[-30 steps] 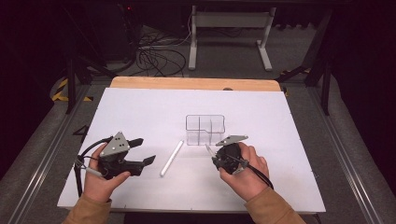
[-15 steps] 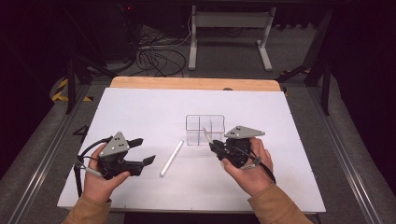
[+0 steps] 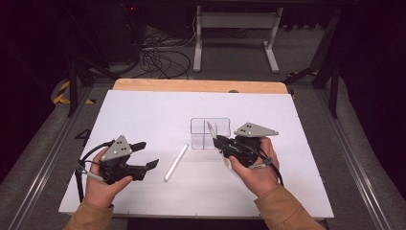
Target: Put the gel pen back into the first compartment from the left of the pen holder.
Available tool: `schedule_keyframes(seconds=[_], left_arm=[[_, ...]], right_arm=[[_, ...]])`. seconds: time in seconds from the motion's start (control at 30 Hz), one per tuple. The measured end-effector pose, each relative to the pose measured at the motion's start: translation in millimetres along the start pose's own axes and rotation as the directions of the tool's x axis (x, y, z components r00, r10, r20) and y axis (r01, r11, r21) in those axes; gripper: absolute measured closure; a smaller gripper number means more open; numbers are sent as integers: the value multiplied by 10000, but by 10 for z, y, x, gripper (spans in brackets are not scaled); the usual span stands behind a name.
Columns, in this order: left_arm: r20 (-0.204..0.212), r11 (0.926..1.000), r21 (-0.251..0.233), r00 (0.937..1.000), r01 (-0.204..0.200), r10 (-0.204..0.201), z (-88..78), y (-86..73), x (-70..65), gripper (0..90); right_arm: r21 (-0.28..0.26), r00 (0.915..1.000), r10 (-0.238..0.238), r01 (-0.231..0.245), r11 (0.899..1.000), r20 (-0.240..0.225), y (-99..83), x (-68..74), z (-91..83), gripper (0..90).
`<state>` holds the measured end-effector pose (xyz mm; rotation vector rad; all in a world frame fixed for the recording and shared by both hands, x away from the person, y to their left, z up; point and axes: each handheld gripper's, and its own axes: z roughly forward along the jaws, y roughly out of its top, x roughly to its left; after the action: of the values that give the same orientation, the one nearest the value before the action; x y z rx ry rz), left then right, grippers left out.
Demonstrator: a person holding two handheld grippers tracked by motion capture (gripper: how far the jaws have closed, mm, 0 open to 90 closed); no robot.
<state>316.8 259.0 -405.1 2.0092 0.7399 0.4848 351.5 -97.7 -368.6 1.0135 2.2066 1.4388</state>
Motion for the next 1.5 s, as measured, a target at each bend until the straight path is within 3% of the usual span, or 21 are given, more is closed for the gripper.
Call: schedule_keyframes(seconds=[0.53,1.5], left_arm=[[-24,10000,23,10000,44,-44,-6,-6,7,276],[43,10000,-20,10000,72,-72,-12,-8,4,276]], right_arm=[[-1458,9985,129,-206,9891,-537,213,-79,139,800],[-2694,9991,164,-266,9627,-401,396,-172,558,800]])
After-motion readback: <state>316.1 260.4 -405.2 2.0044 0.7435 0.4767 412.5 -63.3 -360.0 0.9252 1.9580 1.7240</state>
